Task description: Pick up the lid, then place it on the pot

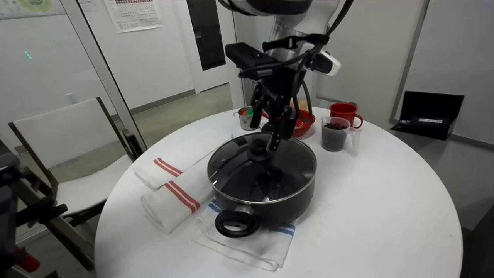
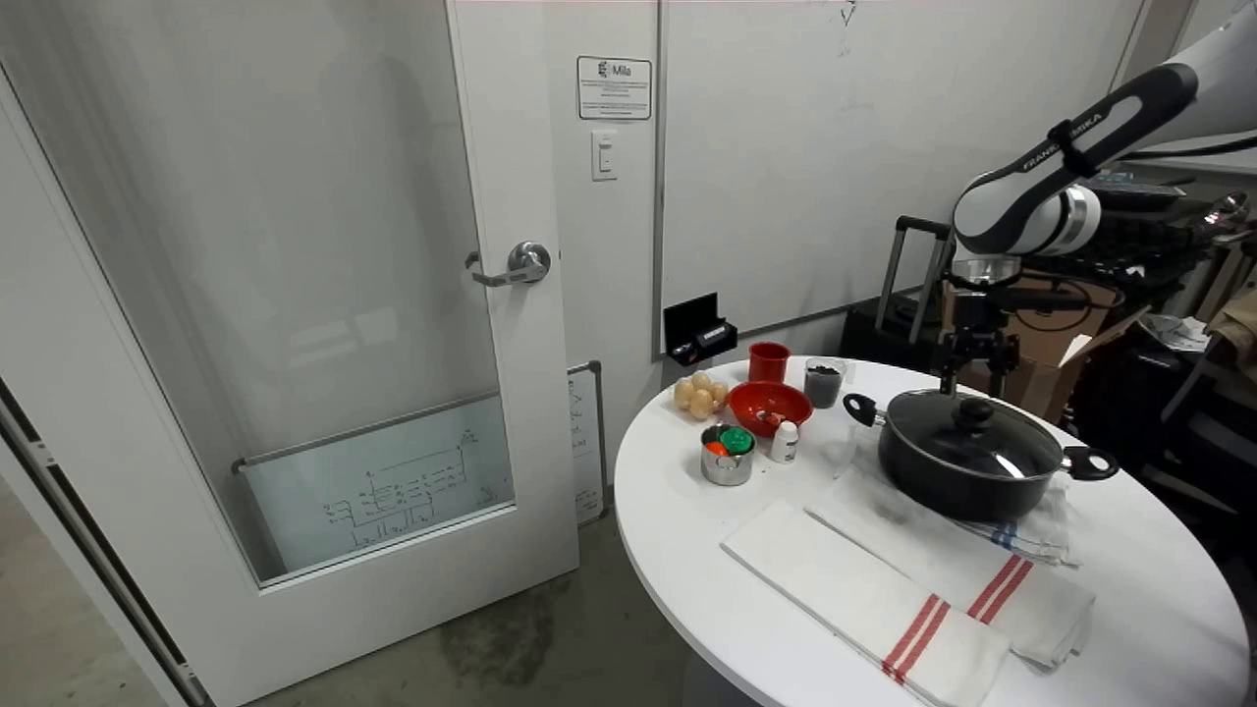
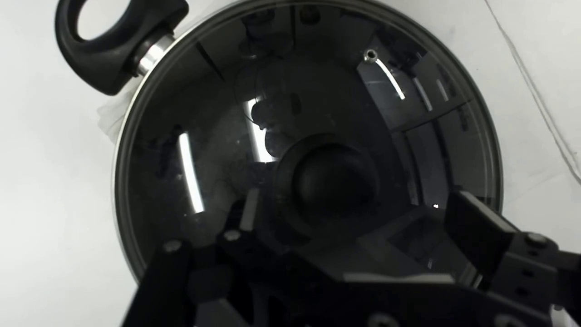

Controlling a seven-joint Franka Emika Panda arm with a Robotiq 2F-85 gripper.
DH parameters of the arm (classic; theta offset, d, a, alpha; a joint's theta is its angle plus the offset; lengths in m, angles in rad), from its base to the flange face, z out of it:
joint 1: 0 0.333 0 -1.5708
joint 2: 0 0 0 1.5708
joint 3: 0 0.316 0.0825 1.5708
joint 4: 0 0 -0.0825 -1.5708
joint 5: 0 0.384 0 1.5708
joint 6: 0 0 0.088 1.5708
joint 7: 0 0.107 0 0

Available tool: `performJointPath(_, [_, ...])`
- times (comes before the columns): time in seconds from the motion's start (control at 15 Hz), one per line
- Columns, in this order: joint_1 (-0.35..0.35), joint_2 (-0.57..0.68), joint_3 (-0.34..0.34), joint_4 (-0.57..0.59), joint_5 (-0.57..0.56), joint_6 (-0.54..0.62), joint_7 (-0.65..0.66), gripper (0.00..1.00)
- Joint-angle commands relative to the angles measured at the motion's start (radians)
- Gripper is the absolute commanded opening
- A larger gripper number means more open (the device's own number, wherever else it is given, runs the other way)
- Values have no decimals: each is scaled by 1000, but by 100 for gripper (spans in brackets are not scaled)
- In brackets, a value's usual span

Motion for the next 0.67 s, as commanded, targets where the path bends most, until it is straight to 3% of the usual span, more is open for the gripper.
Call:
performJointPath(0.0, [17,-41,-10,-37,6,0,17,100])
performJointPath(0.6, [62,-223,-6,-237,1,100,14,100])
